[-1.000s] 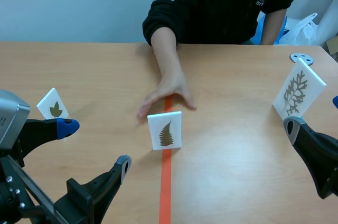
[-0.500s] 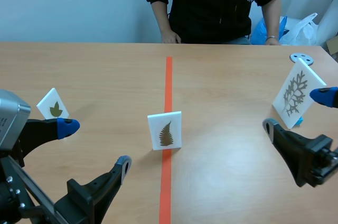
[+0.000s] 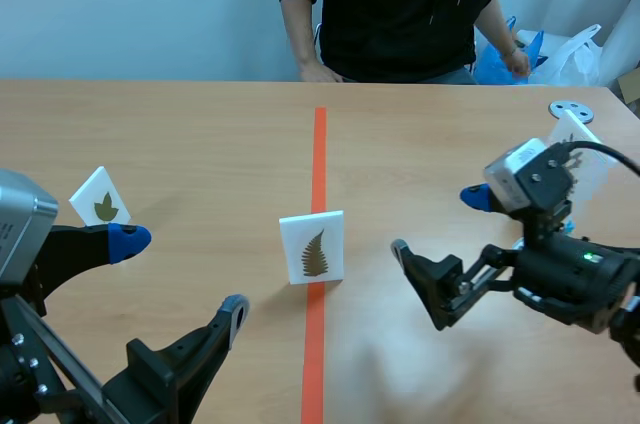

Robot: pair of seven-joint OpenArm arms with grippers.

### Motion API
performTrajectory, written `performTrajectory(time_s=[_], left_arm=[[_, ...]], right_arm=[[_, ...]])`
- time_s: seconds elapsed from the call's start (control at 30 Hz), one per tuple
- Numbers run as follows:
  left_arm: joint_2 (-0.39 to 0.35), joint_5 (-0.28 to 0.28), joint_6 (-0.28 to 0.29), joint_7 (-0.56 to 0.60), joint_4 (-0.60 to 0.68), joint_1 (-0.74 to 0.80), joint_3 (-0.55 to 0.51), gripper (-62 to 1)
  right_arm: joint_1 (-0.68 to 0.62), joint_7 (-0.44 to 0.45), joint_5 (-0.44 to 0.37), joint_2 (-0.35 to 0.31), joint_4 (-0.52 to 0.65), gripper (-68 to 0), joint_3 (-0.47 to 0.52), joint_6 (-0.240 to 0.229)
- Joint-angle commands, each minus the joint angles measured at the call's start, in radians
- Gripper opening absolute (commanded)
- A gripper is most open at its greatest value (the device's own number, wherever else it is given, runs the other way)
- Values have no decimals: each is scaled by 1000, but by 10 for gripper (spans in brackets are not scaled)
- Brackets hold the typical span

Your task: Sort the leaf by its shape. The table is split by an orange tape line. A compound leaf with several leaflets goes to the left side, a simple leaf with one blade goes to the right side. Return to the home posture when a red brick is placed on the table.

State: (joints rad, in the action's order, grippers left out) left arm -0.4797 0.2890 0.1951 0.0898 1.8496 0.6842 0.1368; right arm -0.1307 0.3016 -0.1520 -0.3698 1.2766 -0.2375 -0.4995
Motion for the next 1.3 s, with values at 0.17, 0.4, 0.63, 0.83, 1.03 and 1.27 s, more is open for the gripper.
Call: performTrajectory(time_s=[0.17,0.4,0.63,0.83,1.03,1.27], left_arm=[[0,2,2,18,18,0,-5,14],[0,2,2,18,18,0,-5,14],[0,2,2,18,18,0,-5,14],[0,-2,2,18,18,0,-5,14],[0,-2,2,18,18,0,-5,14],[0,-2,2,18,18,0,-5,14]], right_arm=[[134,38,63,79,-117,4,-139,54],[220,64,133,175,-267,-15,-272,166],[247,85,172,235,-335,-134,-342,208],[244,89,175,225,-335,-300,-352,216],[225,105,175,214,-335,-420,-352,216],[213,142,175,212,-333,-541,-351,224]])
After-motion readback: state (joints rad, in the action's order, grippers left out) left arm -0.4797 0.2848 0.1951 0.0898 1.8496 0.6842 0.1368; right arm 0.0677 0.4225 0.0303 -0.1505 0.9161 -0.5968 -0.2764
